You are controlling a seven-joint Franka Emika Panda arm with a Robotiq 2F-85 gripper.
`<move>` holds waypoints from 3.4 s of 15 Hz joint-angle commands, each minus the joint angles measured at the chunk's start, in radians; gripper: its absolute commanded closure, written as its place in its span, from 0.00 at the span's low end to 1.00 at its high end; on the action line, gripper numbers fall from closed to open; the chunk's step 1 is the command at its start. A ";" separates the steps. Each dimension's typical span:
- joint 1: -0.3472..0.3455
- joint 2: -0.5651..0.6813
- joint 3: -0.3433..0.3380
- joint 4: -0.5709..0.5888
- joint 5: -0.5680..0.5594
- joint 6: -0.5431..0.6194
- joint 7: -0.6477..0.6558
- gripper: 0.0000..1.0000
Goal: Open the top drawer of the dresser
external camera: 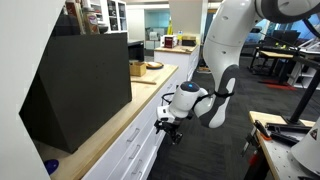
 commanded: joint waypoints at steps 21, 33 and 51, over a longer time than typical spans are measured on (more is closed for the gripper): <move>0.010 0.169 -0.059 0.207 -0.037 0.104 -0.116 0.00; 0.003 0.266 -0.056 0.346 -0.025 0.099 -0.199 0.00; -0.120 0.388 0.052 0.595 -0.043 0.056 -0.187 0.00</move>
